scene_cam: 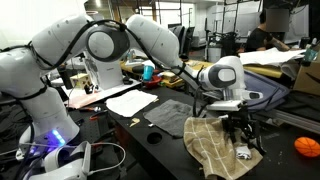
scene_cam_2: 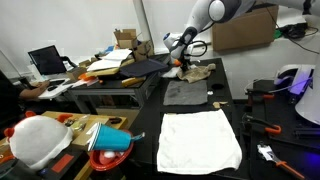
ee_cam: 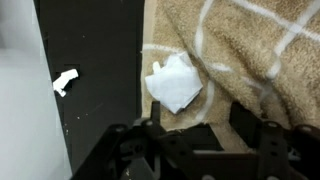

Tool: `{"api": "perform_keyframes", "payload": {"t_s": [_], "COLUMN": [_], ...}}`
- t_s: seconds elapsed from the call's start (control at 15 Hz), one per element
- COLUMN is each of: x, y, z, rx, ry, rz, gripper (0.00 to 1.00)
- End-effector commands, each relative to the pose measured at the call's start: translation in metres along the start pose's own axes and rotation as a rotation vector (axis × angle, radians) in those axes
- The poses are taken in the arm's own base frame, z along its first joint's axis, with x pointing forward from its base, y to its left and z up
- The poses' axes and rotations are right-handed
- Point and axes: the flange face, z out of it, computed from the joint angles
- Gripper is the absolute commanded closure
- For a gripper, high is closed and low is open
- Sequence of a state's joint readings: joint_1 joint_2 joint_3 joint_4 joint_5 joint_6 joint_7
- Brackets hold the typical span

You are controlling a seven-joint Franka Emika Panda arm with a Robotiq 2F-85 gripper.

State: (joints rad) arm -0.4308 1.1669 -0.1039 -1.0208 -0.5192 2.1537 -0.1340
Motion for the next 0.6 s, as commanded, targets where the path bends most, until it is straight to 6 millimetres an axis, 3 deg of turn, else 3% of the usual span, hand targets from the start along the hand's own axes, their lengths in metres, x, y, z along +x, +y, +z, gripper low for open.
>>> {"api": "perform_keyframes", "payload": {"t_s": [0.0,0.33,0.4,0.53], "x": [-0.021,-0.033,-0.036,-0.043], "y": [-0.008,-0.012,-0.012,-0.013], "z": [-0.009,-0.009,-0.008,-0.006], "rx": [-0.007,-0.068,-0.08,-0.107], "ry": [0.0,0.066,0.074,0.087], "rz": [-0.023,0.036,0.049,0.082], "gripper": [0.57,0.95,0.99,1.0]}}
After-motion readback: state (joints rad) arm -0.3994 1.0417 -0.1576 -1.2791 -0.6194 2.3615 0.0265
